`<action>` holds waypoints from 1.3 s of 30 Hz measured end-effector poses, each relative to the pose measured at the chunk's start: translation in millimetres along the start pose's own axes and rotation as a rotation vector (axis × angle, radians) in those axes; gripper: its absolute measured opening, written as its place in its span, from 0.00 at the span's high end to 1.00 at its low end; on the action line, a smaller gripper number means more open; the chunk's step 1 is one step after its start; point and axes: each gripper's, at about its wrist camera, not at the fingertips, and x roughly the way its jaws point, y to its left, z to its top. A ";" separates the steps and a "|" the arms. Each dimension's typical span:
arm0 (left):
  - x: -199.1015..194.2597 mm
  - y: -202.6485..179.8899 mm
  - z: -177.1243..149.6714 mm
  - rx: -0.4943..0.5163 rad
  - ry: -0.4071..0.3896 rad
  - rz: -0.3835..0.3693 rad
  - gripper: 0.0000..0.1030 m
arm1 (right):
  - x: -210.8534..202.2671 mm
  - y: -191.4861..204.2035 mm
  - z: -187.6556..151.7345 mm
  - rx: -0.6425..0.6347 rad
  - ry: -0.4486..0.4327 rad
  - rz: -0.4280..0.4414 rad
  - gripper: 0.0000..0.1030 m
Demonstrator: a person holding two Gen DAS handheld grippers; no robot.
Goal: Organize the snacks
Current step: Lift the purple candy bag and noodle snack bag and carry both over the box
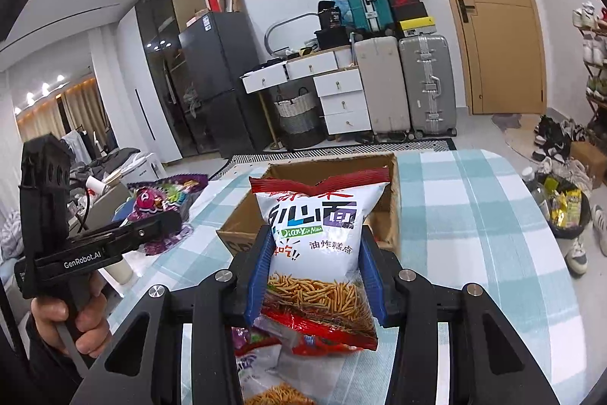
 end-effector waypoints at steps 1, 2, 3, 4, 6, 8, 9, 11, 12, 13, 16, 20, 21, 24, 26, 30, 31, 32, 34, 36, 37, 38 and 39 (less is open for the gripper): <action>2.0 -4.4 4.0 0.005 -0.002 -0.002 0.53 | 1.6 1.7 1.5 -0.003 0.001 0.004 0.58; 2.5 -8.3 6.6 0.013 -0.002 -0.003 0.53 | 2.7 2.5 2.8 -0.006 0.000 0.006 0.58; 2.7 -12.2 9.1 0.019 -0.003 -0.004 0.53 | 4.1 3.7 4.5 -0.010 0.001 0.007 0.58; 3.0 -15.8 11.3 0.024 -0.006 -0.005 0.53 | 5.8 4.7 6.0 -0.015 0.003 0.008 0.58; 5.7 -23.0 16.1 0.031 -0.005 -0.009 0.53 | 9.0 4.8 8.7 -0.019 0.003 0.013 0.58; 10.2 -28.1 21.0 0.035 -0.003 -0.011 0.53 | 12.2 4.5 11.9 -0.020 0.005 0.013 0.58; 11.5 -31.0 22.6 0.039 -0.003 -0.013 0.53 | 12.1 4.6 11.9 -0.018 0.005 0.013 0.58; 14.8 -35.9 25.6 0.046 -0.001 -0.016 0.53 | 15.3 5.2 15.7 -0.015 0.005 0.014 0.58; 16.5 -38.0 27.0 0.050 -0.001 -0.017 0.53 | 16.1 6.4 17.6 -0.018 0.005 0.014 0.58; 20.9 -39.4 28.4 0.052 0.000 -0.018 0.53 | 17.4 7.6 20.0 -0.021 0.005 0.013 0.58; 31.7 -44.9 35.2 0.050 0.008 -0.020 0.53 | 20.6 9.0 25.4 -0.022 0.002 0.014 0.58; 41.6 -44.1 39.6 0.052 0.014 -0.018 0.53 | 27.2 7.9 30.3 -0.023 0.008 0.021 0.58; 43.9 -45.6 40.2 0.055 0.018 -0.015 0.53 | 29.4 8.2 31.0 -0.024 0.008 0.020 0.58; 52.6 -49.6 44.7 0.066 0.027 -0.003 0.53 | 35.3 8.7 32.4 -0.024 0.018 0.017 0.58; 57.4 -49.3 47.4 0.069 0.029 0.001 0.53 | 39.5 6.9 33.5 -0.024 0.022 0.013 0.58; 66.1 -52.6 50.7 0.072 0.034 0.008 0.53 | 45.7 5.7 35.6 -0.019 0.028 0.012 0.58; 68.7 -51.8 52.7 0.074 0.038 0.010 0.53 | 47.2 4.2 36.1 -0.017 0.030 0.012 0.58; 71.5 -52.0 53.3 0.076 0.043 0.010 0.53 | 49.4 3.4 36.9 -0.016 0.032 0.013 0.58; 76.2 -52.9 53.1 0.079 0.048 0.014 0.53 | 54.2 2.0 38.2 -0.014 0.035 0.012 0.58; 80.2 -54.6 52.6 0.077 0.053 0.017 0.53 | 57.9 1.3 39.2 -0.015 0.038 0.010 0.58; 83.1 -53.8 53.7 0.076 0.056 0.017 0.53 | 59.8 0.5 39.9 -0.014 0.038 0.010 0.58; 85.6 -53.9 53.9 0.074 0.059 0.019 0.53 | 61.4 0.2 40.3 -0.014 0.039 0.010 0.57; 87.8 -54.5 54.9 0.073 0.062 0.021 0.53 | 62.4 -0.2 40.6 -0.014 0.039 0.009 0.57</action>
